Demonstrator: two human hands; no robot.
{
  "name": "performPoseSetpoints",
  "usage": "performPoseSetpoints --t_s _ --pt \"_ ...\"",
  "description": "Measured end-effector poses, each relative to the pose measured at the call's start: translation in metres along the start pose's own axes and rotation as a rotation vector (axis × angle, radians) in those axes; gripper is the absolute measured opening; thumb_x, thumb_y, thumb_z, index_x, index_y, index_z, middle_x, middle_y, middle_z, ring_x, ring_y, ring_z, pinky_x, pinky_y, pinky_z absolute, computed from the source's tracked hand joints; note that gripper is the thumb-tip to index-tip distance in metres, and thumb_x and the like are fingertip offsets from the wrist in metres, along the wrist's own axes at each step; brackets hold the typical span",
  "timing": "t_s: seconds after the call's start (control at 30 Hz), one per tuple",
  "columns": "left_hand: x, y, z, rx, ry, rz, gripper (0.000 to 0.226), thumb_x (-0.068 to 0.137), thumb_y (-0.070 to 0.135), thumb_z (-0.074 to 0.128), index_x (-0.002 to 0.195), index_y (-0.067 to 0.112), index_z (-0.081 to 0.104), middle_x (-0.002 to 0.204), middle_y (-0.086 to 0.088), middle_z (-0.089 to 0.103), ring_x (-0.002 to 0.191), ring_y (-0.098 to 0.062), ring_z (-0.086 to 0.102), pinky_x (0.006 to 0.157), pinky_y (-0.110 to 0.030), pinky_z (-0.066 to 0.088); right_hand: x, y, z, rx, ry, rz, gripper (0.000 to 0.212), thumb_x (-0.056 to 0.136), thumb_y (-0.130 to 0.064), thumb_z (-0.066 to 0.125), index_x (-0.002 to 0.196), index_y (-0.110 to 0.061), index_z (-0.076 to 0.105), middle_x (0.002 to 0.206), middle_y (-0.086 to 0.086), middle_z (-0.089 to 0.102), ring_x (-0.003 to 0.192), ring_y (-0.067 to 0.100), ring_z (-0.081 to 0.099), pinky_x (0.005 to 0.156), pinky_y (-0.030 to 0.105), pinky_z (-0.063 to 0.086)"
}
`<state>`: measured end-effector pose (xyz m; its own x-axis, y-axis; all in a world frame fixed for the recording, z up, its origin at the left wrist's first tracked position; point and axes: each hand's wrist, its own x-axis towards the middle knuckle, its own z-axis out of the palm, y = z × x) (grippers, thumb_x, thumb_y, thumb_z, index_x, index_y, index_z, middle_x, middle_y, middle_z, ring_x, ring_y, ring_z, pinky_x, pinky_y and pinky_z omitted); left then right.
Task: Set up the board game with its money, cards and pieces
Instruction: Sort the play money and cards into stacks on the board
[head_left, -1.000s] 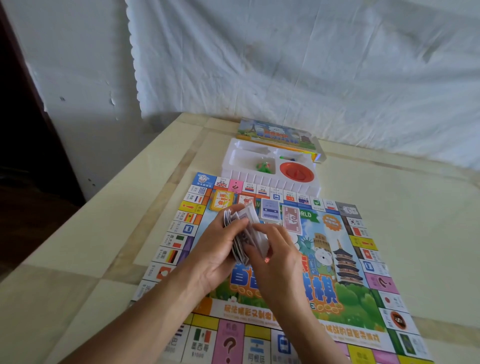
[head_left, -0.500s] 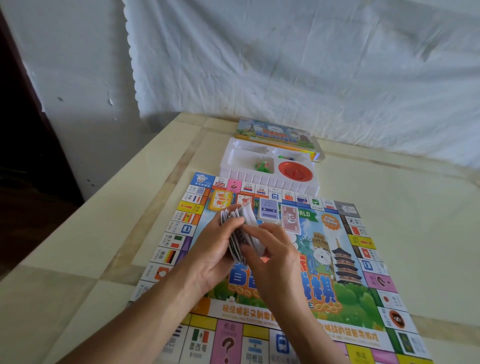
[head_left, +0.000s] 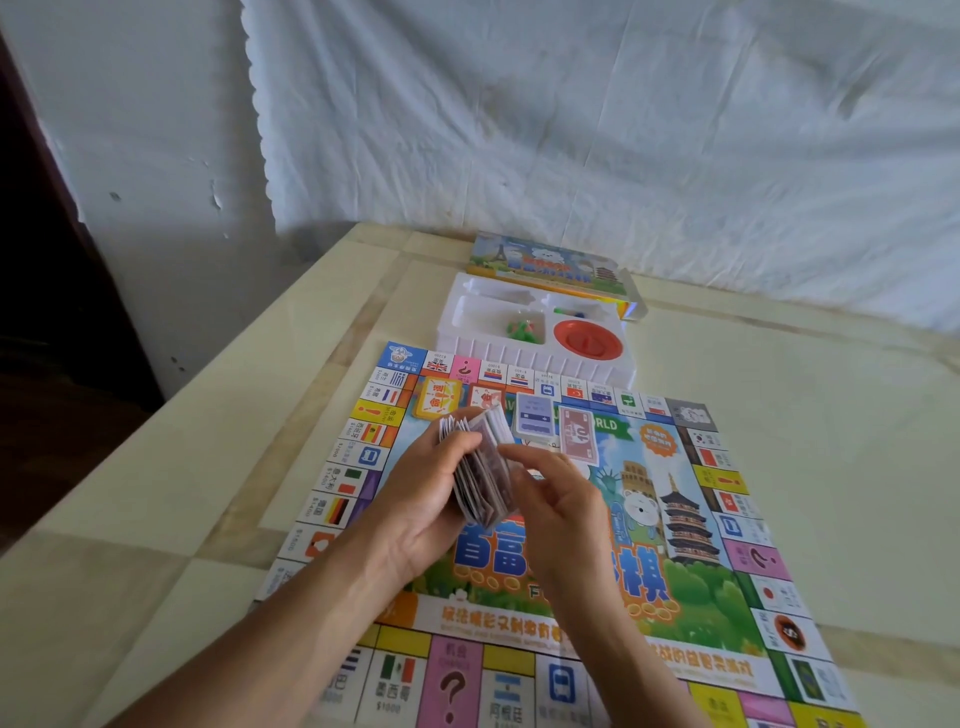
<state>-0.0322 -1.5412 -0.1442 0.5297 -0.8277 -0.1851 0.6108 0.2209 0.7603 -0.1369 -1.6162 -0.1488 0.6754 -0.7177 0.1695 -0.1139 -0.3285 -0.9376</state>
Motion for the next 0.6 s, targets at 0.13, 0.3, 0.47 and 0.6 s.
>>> performPoseSetpoints --t_s 0.13,0.3,0.47,0.6 --pt "-0.0003 0.0003 0.0009 -0.034 -0.014 -0.001 0.033 0.095 0.011 0.045 0.127 0.010 0.054 0.103 -0.022 0.059 0.084 -0.029 0.063 0.058 -0.038 0.054 -0.0006 -0.0054 -0.0027 0.146 -0.027 0.076 0.028 0.095 -0.007 0.051 0.099 -0.027 0.069 0.077 0.020 0.068 0.037 0.003 0.034 0.041 0.020 0.029" --pt "0.0004 -0.0003 -0.0001 -0.020 0.020 -0.008 0.032 0.095 0.013 0.046 0.125 0.012 0.057 0.100 -0.021 0.062 0.082 -0.027 0.064 0.059 -0.037 0.054 0.0002 -0.0057 -0.0028 0.142 -0.038 0.057 0.030 0.094 -0.005 0.051 0.098 -0.027 0.071 0.080 0.020 0.069 0.039 0.003 0.039 0.041 0.016 0.030" --pt "-0.0013 0.0001 0.0016 0.021 0.026 0.000 0.029 0.095 0.015 0.048 0.122 0.011 0.059 0.092 -0.017 0.065 0.078 -0.026 0.064 0.059 -0.037 0.054 -0.0015 -0.0079 -0.0024 0.124 -0.059 0.028 0.036 0.093 -0.002 0.051 0.094 -0.030 0.073 0.092 0.010 0.068 0.051 -0.003 0.051 0.047 0.009 0.036" --pt "-0.0016 -0.0004 0.0022 0.043 0.026 0.008 0.030 0.094 0.015 0.049 0.122 0.010 0.058 0.102 -0.023 0.062 0.087 -0.030 0.062 0.066 -0.041 0.055 -0.0013 -0.0071 -0.0005 0.129 -0.075 0.015 0.041 0.092 0.000 0.052 0.091 -0.035 0.073 0.098 0.000 0.068 0.079 0.010 0.064 0.066 0.019 0.049"
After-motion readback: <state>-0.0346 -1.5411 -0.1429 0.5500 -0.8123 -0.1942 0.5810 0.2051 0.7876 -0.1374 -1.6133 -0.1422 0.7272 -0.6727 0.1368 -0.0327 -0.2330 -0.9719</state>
